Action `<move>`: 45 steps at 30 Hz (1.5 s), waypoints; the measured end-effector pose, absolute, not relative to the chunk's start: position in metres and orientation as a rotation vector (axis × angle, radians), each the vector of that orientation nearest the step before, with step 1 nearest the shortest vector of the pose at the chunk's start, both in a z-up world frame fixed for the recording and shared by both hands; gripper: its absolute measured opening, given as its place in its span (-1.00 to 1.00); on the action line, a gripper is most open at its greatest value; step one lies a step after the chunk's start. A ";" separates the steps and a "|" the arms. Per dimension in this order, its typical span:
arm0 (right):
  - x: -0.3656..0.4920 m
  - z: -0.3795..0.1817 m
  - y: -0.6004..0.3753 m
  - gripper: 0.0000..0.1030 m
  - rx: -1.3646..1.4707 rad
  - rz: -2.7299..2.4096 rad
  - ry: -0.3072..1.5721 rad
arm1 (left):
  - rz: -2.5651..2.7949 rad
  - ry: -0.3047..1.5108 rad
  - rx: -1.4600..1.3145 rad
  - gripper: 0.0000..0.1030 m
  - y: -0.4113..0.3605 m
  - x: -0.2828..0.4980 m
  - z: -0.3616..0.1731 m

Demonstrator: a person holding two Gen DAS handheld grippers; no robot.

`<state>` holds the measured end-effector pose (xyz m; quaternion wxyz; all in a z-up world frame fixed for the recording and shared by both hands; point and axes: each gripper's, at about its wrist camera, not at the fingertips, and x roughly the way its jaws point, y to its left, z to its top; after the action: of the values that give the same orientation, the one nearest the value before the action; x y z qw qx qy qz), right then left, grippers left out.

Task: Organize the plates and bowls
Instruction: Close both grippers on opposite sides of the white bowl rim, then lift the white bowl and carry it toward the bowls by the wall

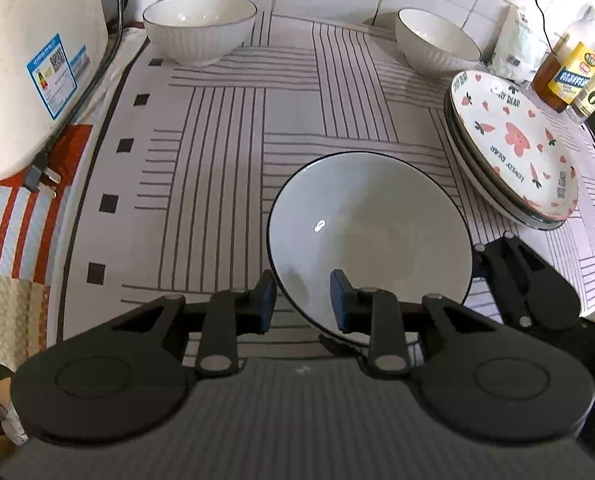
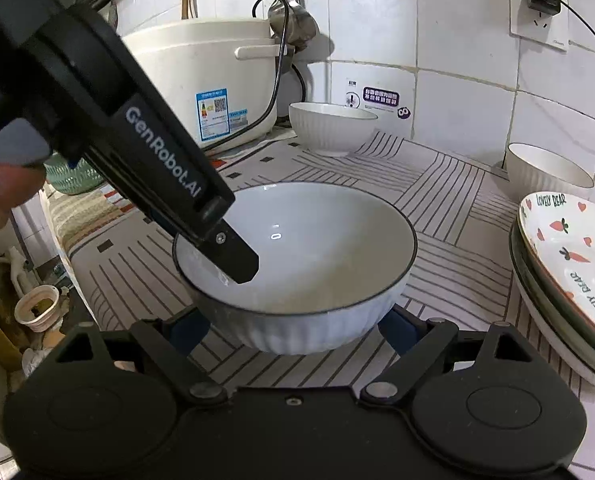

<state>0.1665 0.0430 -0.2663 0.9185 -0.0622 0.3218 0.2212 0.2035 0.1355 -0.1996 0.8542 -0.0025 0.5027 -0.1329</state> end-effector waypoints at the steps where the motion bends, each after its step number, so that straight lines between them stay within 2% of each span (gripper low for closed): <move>1: 0.168 -0.264 0.044 0.81 -0.143 0.453 0.653 | -0.271 1.052 0.000 -0.46 0.136 0.205 -0.199; 20: 0.223 -0.242 0.056 0.81 -0.302 0.459 0.530 | -0.230 0.968 0.063 -0.46 0.130 0.253 -0.175; 30: 0.254 -0.259 0.056 0.81 -0.249 0.435 0.596 | -0.156 0.985 0.179 -0.46 0.114 0.276 -0.193; 38: 0.270 -0.270 0.054 0.80 -0.225 0.409 0.666 | -0.146 1.014 0.107 -0.48 0.120 0.291 -0.199; 45: 0.256 -0.252 0.046 0.82 -0.213 0.406 0.704 | -0.165 1.051 0.003 -0.47 0.133 0.293 -0.190</move>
<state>0.2564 0.0456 -0.2518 0.9131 -0.1032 0.3416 0.1971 0.2926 0.1329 -0.1902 0.8618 0.0013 0.5011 -0.0789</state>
